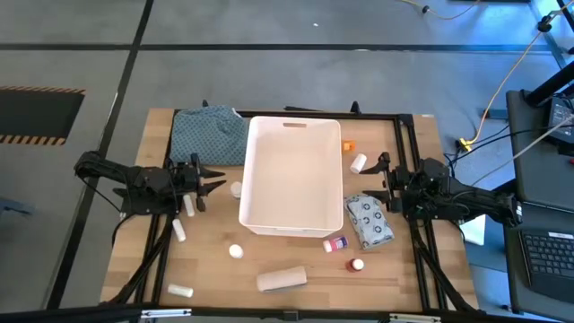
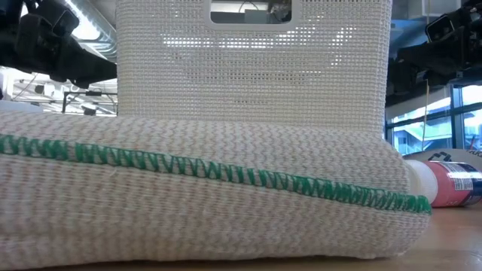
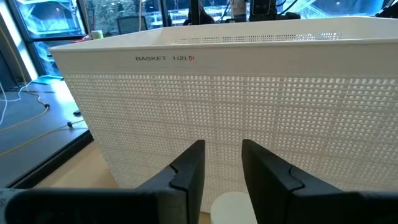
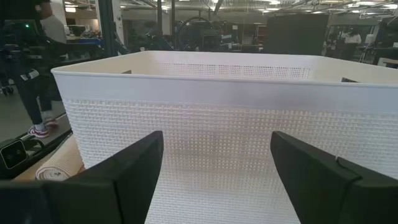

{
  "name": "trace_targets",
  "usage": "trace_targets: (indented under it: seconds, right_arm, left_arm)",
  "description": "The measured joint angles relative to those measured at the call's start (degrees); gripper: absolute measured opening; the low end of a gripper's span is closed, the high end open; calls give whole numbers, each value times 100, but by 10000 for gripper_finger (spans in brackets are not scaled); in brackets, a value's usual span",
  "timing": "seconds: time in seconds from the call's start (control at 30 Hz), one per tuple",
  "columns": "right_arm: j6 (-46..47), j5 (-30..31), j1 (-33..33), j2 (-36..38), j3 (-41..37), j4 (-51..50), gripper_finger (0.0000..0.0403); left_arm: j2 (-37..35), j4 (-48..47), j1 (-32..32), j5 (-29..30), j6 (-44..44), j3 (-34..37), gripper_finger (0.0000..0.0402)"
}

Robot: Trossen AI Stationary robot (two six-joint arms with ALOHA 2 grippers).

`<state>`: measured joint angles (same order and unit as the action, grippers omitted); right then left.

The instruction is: Pick & place medical supplies in basket/bin

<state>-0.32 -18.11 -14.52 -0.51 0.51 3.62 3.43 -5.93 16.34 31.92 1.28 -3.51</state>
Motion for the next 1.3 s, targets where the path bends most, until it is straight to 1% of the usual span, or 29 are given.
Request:
trace_targets:
  seconds: [0.3, 0.4, 0.77, 0.8, 0.87, 0.97, 1.03, 1.3]
  right_arm:
    - [-145, -2, 0, 2, 0, 41, 299]
    - [-8, 0, 0, 2, 0, 44, 299]
    - [-4, 2, 0, 2, 0, 31, 299]
    - [-20, 29, -1, 2, 0, 31, 299]
    - [19, 327, -4, 2, 0, 32, 299]
    - [360, 811, -4, 2, 0, 31, 299]
    - [584, 983, -4, 2, 0, 29, 299]
    - [603, 1016, -4, 2, 0, 31, 299]
  left_arm:
    - [1, 2, 0, 0, 0, 1, 102]
    - [1, 0, 0, 0, 2, 0, 102]
    - [0, 0, 0, -2, 0, 2, 102]
    - [1, 2, 0, -2, 0, 2, 102]
    - [-1, -1, 0, 17, -17, 0, 102]
    - [1, 1, -7, 413, -330, 1, 102]
    - [-1, 2, -9, 494, -601, 2, 102]
    - [0, 2, -8, 498, -1363, 0, 102]
